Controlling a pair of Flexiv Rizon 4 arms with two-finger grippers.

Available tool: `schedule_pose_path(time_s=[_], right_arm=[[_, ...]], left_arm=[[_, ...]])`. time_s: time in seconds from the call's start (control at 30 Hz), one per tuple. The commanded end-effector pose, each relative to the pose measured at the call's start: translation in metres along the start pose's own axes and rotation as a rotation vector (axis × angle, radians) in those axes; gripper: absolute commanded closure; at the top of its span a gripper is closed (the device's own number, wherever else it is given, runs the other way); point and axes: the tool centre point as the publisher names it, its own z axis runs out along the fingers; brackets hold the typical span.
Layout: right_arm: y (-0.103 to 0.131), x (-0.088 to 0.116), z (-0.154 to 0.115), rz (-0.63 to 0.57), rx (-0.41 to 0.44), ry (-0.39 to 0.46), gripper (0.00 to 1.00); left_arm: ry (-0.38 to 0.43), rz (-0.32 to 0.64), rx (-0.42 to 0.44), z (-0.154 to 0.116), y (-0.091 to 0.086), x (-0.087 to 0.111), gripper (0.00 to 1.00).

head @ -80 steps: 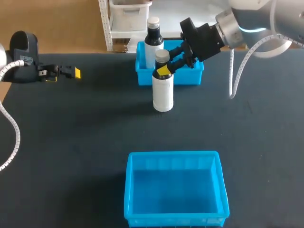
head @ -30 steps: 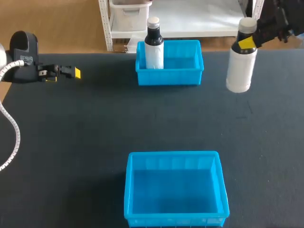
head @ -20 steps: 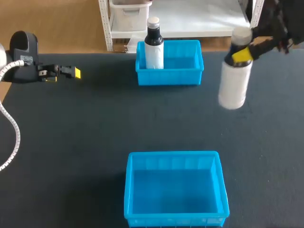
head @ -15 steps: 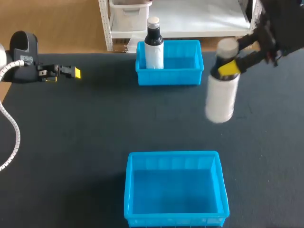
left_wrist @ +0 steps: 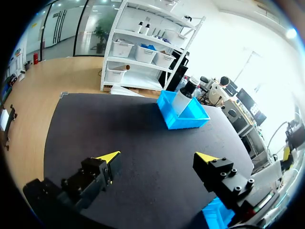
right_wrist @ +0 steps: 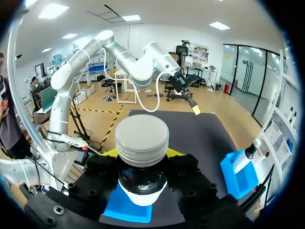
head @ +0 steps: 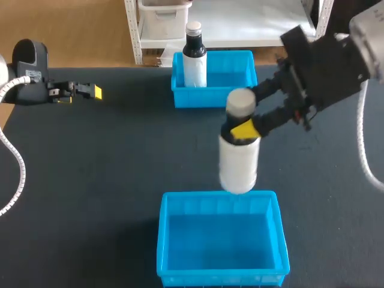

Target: Pick up the bottle, and place it in the far bin if it is heavy, or in the near bin if it is light.

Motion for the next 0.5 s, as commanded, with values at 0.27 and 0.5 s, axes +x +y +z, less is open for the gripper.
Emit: schedule_pose_path(time_s=[0.27, 0.5], right_arm=[[0.027, 0.001, 0.064, -0.032, -0.12, -0.059, 1.0], [0.023, 0.01, 0.087, -0.044, -0.16, -0.078, 1.0]], left_arm=[[0.0, 0.0, 0.0, 0.0, 0.0, 0.0, 0.0], [0.0, 0.0, 0.0, 0.0, 0.0, 0.0, 0.0]])
